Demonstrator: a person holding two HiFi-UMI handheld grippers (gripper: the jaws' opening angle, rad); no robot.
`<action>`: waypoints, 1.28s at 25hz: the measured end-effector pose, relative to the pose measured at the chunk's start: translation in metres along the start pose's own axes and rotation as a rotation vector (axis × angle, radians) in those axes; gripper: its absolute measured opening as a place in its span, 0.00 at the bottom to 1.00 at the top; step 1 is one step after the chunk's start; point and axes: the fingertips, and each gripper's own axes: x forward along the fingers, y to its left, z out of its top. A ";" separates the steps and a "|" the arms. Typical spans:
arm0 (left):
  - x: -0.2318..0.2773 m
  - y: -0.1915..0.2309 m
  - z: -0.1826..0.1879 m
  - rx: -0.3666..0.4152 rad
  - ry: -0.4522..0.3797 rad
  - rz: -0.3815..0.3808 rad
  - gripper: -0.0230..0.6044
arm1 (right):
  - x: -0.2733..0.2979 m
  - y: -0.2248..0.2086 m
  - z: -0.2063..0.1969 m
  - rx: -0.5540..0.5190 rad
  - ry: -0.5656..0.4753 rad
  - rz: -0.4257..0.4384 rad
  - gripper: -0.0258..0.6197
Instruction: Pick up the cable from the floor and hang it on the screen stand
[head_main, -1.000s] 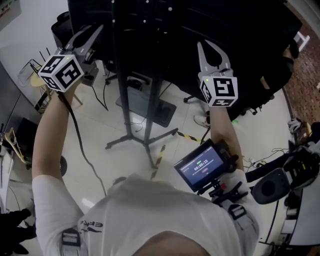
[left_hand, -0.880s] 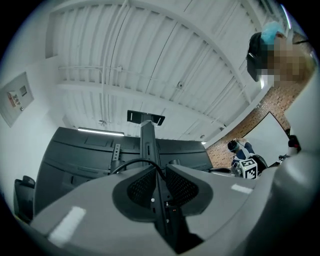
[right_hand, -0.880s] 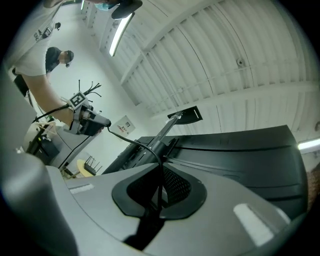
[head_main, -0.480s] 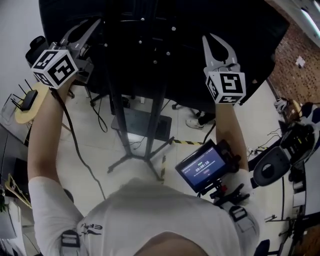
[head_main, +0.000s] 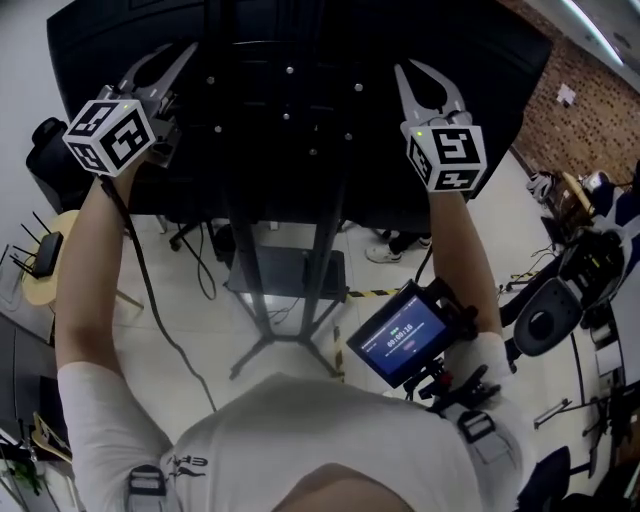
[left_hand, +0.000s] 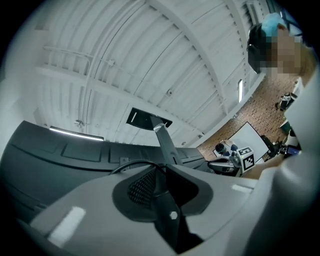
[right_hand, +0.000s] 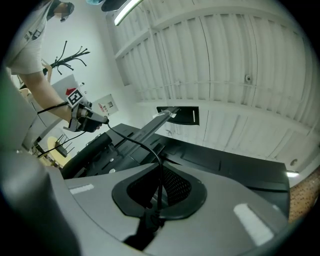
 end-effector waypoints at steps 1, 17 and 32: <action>0.001 0.005 -0.003 0.001 0.003 -0.004 0.14 | 0.004 0.001 -0.002 -0.006 0.013 -0.002 0.09; -0.016 0.100 -0.028 -0.140 0.024 0.151 0.04 | 0.011 -0.037 -0.032 -0.072 0.207 -0.121 0.09; -0.011 0.072 -0.038 -0.054 0.047 0.085 0.04 | 0.004 -0.033 -0.045 -0.170 0.310 -0.133 0.09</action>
